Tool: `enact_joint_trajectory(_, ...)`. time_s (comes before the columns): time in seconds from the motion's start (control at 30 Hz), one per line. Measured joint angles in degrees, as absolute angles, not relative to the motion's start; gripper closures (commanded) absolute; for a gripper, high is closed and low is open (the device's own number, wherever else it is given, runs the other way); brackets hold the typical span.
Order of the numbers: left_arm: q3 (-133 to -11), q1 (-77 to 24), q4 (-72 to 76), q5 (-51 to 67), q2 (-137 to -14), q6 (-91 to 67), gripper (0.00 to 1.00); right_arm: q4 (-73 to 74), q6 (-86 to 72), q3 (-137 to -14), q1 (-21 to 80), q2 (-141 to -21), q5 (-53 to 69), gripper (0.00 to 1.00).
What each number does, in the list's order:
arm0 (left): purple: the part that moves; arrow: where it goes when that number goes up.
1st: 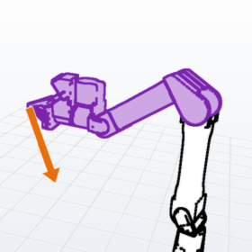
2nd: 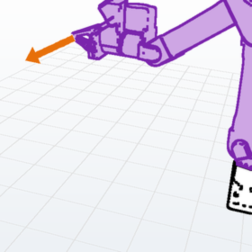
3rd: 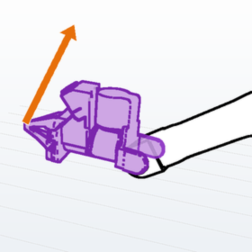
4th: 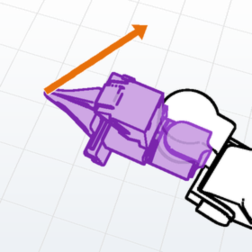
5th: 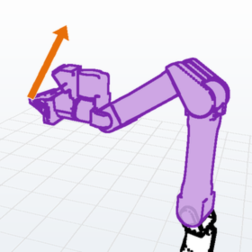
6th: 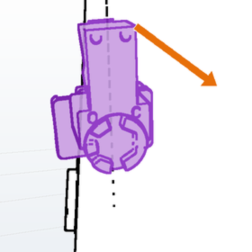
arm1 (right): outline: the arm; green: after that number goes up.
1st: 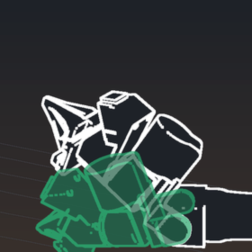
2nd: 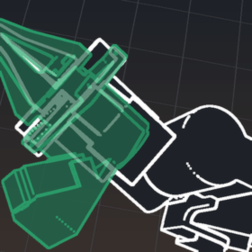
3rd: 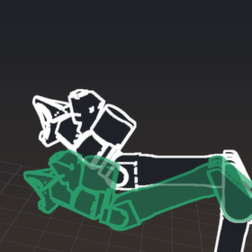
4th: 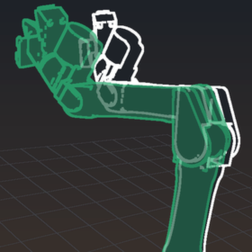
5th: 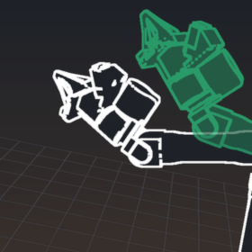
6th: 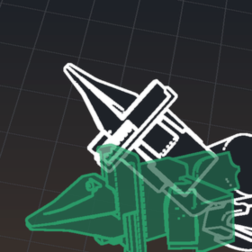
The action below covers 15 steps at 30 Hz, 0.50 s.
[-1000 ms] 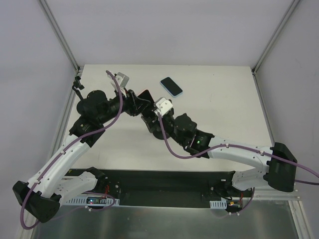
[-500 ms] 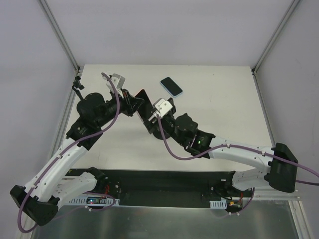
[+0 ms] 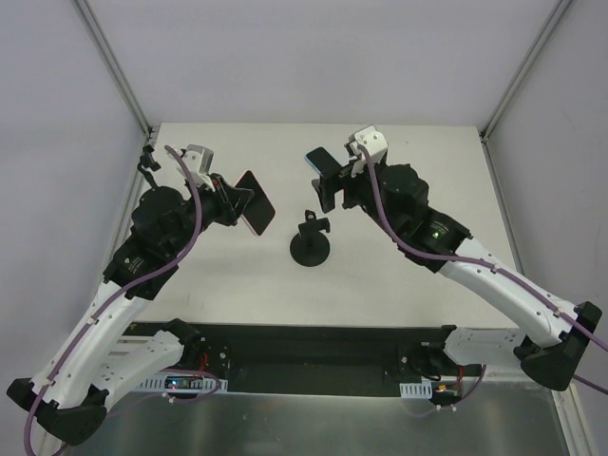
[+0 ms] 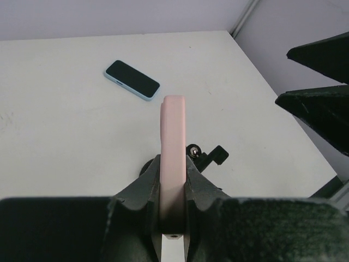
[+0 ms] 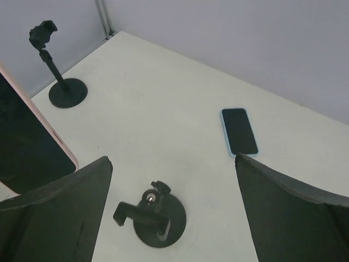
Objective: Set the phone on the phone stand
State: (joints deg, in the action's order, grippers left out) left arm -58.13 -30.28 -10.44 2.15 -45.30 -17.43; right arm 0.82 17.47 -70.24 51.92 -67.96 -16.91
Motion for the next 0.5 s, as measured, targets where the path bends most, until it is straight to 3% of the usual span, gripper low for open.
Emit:
enact_joint_trajectory(0.07,-58.65,-30.28,-12.25,3.49,-44.97,-18.09,1.00,5.23,13.67,-71.44,51.55,-67.66,-16.29,0.01)
enact_joint_trajectory(0.27,-58.70,-30.28,-15.92,12.58,-43.75,-20.08,1.00,13.17,7.86,-65.63,51.83,-66.54,-14.98,0.19)
enact_joint_trajectory(0.5,-57.76,-30.30,-16.84,22.57,-43.53,-21.08,1.00,9.61,7.68,-52.90,51.83,-67.22,-14.90,0.40)
